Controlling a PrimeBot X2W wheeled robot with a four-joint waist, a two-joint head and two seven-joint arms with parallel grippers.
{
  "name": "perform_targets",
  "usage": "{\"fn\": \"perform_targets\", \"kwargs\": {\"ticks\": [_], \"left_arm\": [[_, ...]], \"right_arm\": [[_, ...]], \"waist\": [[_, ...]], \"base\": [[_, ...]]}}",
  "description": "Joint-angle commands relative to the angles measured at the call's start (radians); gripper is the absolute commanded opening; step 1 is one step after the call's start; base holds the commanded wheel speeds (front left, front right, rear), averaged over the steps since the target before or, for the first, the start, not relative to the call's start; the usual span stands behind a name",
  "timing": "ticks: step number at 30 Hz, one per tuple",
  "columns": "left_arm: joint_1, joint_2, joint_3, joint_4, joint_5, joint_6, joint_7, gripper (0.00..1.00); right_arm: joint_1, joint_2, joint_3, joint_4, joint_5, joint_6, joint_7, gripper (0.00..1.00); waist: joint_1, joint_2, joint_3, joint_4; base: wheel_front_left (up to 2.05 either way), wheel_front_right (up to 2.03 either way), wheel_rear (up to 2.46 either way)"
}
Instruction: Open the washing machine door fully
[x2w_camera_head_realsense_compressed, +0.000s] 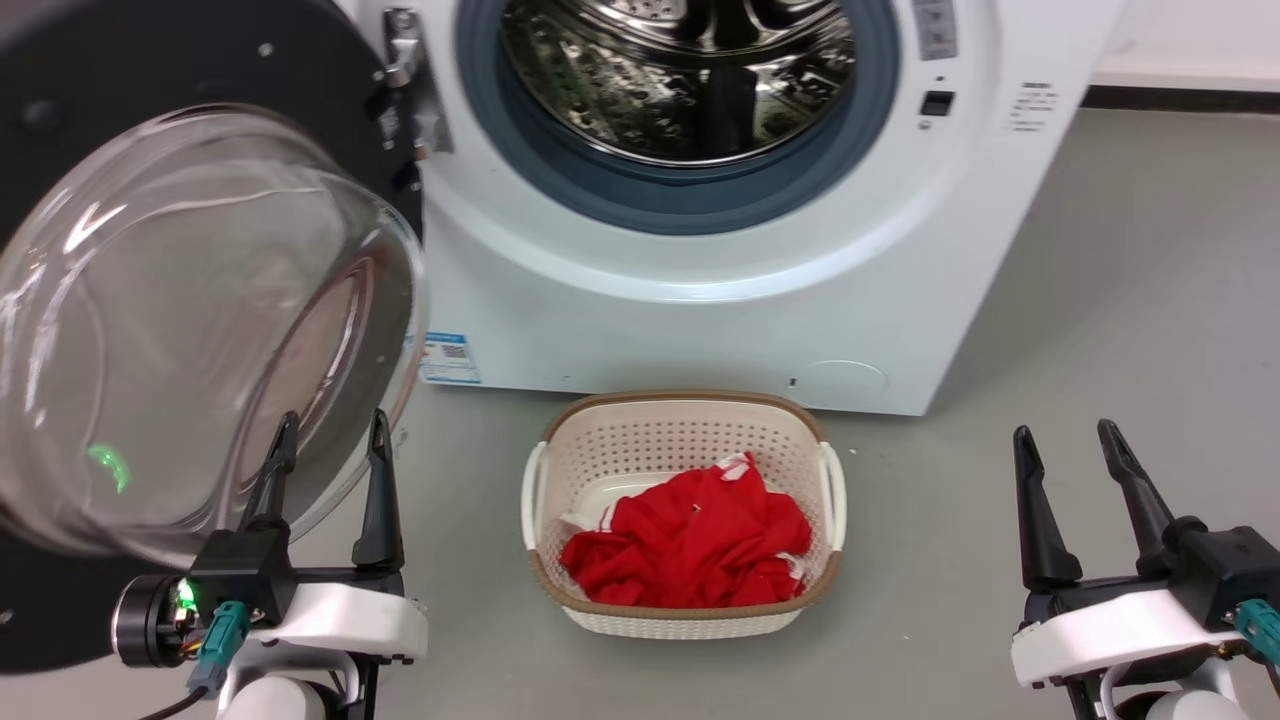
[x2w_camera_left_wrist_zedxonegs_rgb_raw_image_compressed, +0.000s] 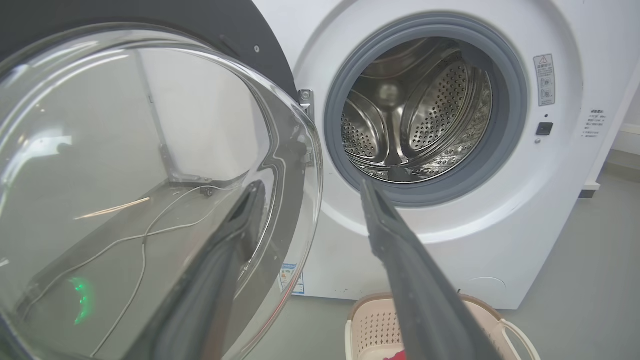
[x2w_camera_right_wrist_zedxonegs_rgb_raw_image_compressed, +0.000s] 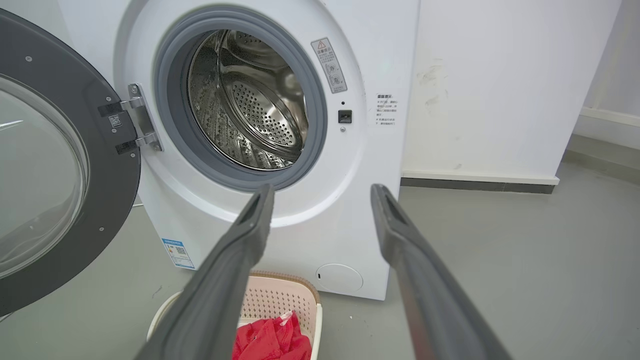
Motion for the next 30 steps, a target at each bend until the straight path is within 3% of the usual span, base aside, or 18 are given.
{"fn": "perform_targets", "kwargs": {"ticks": [1, 11, 18, 30], "left_arm": [[-0.015, -0.004, -0.003, 0.007, 0.008, -0.002, -0.002, 1.0], [-0.019, -0.018, 0.009, 0.022, 0.007, -0.008, -0.002, 1.0], [0.003, -0.054, 0.054, 0.0, 0.028, -0.006, -0.002, 1.0], [0.029, -0.08, 0.083, 0.013, 0.108, -0.052, -0.002, 1.0]], "right_arm": [[-0.008, 0.002, -0.002, -0.012, -0.004, -0.001, -0.005, 1.0], [0.03, 0.002, 0.008, -0.028, 0.0, -0.001, 0.006, 1.0], [0.037, 0.002, 0.02, -0.016, 0.013, -0.001, 0.002, 1.0], [0.027, 0.002, 0.008, -0.005, 0.007, -0.001, -0.002, 1.0]], "waist": [[0.0, 0.0, -0.001, -0.047], [0.0, 0.0, -0.012, -0.123], [0.0, 0.0, -0.013, -0.133], [0.0, 0.0, -0.015, -0.123]], "base": [[0.0, 0.0, 0.0], [0.0, 0.0, 0.0], [0.0, 0.0, 0.0], [0.0, 0.0, 0.0]]}}
